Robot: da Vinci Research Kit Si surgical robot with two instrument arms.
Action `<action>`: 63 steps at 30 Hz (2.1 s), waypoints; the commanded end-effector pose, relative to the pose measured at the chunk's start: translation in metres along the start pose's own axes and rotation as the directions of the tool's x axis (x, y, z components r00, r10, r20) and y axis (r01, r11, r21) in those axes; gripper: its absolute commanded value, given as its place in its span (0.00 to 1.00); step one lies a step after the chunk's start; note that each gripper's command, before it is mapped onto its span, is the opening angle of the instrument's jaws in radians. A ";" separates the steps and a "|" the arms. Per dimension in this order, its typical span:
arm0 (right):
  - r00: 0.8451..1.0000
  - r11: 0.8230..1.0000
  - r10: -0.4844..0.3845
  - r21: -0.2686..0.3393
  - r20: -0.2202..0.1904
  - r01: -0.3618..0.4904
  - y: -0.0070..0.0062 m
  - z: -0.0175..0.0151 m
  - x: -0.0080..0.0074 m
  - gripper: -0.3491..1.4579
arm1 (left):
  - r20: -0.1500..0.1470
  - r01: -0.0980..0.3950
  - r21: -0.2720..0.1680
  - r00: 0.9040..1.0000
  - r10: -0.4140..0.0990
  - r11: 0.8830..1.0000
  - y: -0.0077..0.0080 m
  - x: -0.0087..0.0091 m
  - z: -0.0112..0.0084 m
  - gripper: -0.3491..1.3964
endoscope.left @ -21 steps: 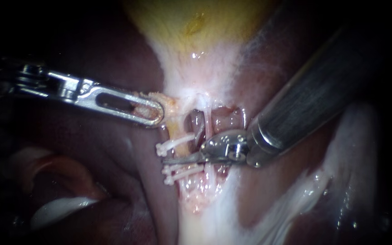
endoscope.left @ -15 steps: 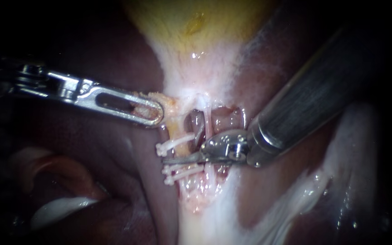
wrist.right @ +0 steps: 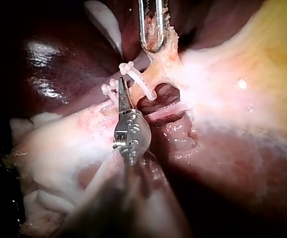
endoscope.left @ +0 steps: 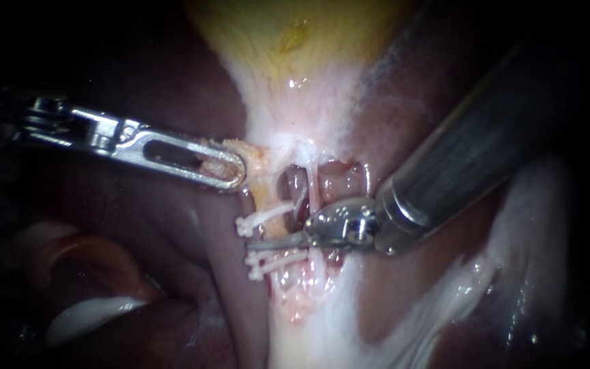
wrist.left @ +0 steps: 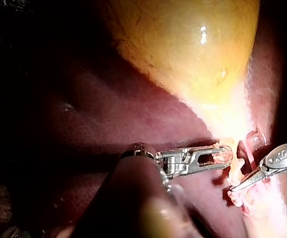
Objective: Go to the cutting position left tube
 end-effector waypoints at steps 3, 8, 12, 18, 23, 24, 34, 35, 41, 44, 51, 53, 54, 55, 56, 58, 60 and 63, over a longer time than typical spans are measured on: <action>1.000 1.000 0.000 0.002 -0.001 0.000 -0.0002 -0.0005 0.0002 0.24 | 0.000 0.000 0.000 1.000 0.000 1.000 0.0000 0.0000 -0.0001 0.09; 1.000 1.000 0.003 0.008 -0.015 -0.003 -0.0008 -0.0014 0.0010 0.20 | -0.001 0.000 0.001 1.000 0.000 1.000 0.0000 0.0001 -0.0001 0.09; 1.000 1.000 0.004 0.009 -0.015 -0.004 -0.0012 -0.0021 0.0013 0.20 | -0.001 0.000 0.001 1.000 0.000 1.000 0.0000 0.0001 -0.0001 0.09; 1.000 1.000 0.004 0.008 -0.016 -0.004 -0.0013 -0.0032 0.0009 0.23 | -0.001 -0.001 0.001 1.000 0.001 1.000 0.0000 0.0001 -0.0003 0.09; 1.000 1.000 0.005 0.011 -0.016 -0.005 -0.0012 -0.0039 0.0009 0.38 | -0.002 -0.001 0.001 1.000 0.001 1.000 0.0001 0.0002 -0.0004 0.09; 1.000 1.000 0.005 0.012 -0.016 -0.005 -0.0013 -0.0040 0.0009 0.44 | -0.002 -0.001 0.001 1.000 0.001 1.000 0.0001 0.0002 -0.0004 0.09; 1.000 1.000 0.004 0.015 -0.016 -0.004 -0.0014 -0.0046 0.0007 0.67 | -0.002 -0.001 0.002 1.000 0.001 1.000 0.0001 0.0002 -0.0005 0.09; 1.000 1.000 0.004 0.016 -0.016 -0.004 -0.0014 -0.0046 0.0007 0.68 | -0.002 -0.001 0.002 1.000 0.001 1.000 0.0001 0.0002 -0.0005 0.09; 1.000 1.000 0.010 0.015 -0.016 -0.010 -0.0012 -0.0045 0.0006 0.68 | -0.002 -0.001 0.002 1.000 0.001 1.000 -0.0001 0.0003 -0.0005 0.09; 1.000 1.000 0.016 0.014 -0.016 -0.015 -0.0009 -0.0043 0.0004 0.68 | -0.002 -0.001 0.002 1.000 0.001 1.000 -0.0002 0.0003 -0.0004 0.09; 1.000 1.000 0.027 0.011 -0.016 -0.027 -0.0001 -0.0044 0.0000 0.68 | -0.002 -0.001 0.002 1.000 0.001 1.000 -0.0004 0.0004 -0.0004 0.09; 0.999 0.999 0.033 0.010 -0.016 -0.032 0.0000 -0.0043 -0.0001 0.68 | -0.002 -0.001 0.002 1.000 0.001 1.000 -0.0004 0.0004 -0.0004 0.09; 0.999 0.999 0.032 0.010 -0.016 -0.032 0.0000 -0.0043 -0.0001 0.68 | -0.002 -0.001 0.001 1.000 0.001 1.000 -0.0004 0.0004 -0.0004 0.09; 0.999 0.999 0.032 0.010 -0.016 -0.032 0.0001 -0.0042 -0.0001 0.68 | -0.002 -0.001 0.001 1.000 0.001 1.000 -0.0005 0.0004 -0.0004 0.09; 0.999 0.999 0.032 0.010 -0.016 -0.032 0.0001 -0.0042 -0.0001 0.68 | -0.002 -0.001 0.001 1.000 0.001 1.000 -0.0005 0.0004 -0.0004 0.09; 0.999 0.999 0.031 0.009 -0.015 -0.031 0.0001 -0.0040 -0.0002 0.68 | -0.002 -0.001 0.001 1.000 0.001 1.000 -0.0005 0.0004 -0.0004 0.09; 0.999 0.999 0.036 0.007 -0.021 -0.036 0.0002 -0.0036 -0.0002 0.69 | -0.001 -0.001 0.001 1.000 0.001 1.000 -0.0006 0.0004 -0.0003 0.09; 0.999 0.999 0.035 0.005 -0.027 -0.035 0.0002 -0.0030 0.0000 0.73 | -0.001 -0.001 0.001 1.000 0.001 1.000 -0.0006 0.0004 -0.0003 0.09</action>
